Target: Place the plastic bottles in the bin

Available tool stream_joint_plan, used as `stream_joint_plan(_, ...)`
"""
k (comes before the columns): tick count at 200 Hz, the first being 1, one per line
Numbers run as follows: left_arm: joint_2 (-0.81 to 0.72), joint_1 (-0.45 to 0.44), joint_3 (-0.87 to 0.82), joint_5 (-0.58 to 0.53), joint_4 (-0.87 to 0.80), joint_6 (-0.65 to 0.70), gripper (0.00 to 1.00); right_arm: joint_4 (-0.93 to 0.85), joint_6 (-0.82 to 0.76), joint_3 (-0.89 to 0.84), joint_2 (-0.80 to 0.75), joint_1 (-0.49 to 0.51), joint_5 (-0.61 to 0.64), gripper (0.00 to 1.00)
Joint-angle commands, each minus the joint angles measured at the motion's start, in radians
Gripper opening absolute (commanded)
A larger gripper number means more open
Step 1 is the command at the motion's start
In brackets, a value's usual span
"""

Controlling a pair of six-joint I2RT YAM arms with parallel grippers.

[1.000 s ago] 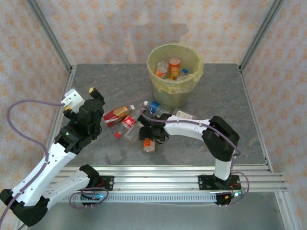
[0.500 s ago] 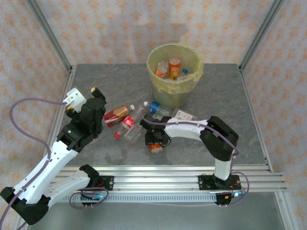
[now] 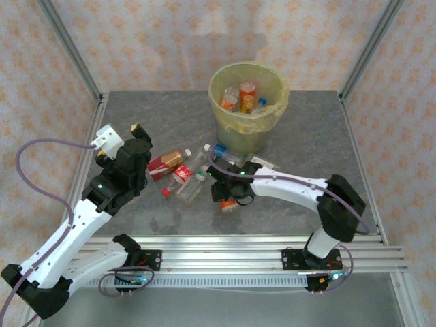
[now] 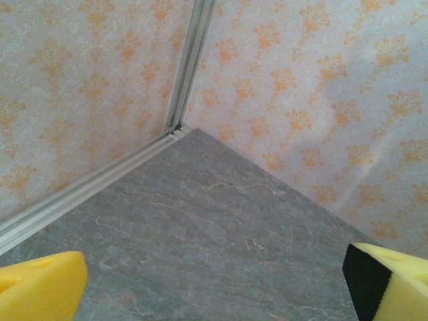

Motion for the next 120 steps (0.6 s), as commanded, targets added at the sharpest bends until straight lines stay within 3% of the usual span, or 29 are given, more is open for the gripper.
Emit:
stream_joint_plan(1,0.009,0.012,0.008,-0.015,-0.03,-0.025,1.0,-0.063,-0.1,0.074,-0.097,0.004,0.095,0.34)
stream_joint_plan(66,0.037,0.011,0.016,0.027,-0.015,-0.02,1.0,-0.029,-0.329,0.328,-0.191,-0.024,0.305,0.35)
stream_joint_plan(120,0.056,0.011,0.015,0.067,0.001,0.001,1.0,0.057,-0.441,0.508,-0.145,-0.154,0.288,0.35)
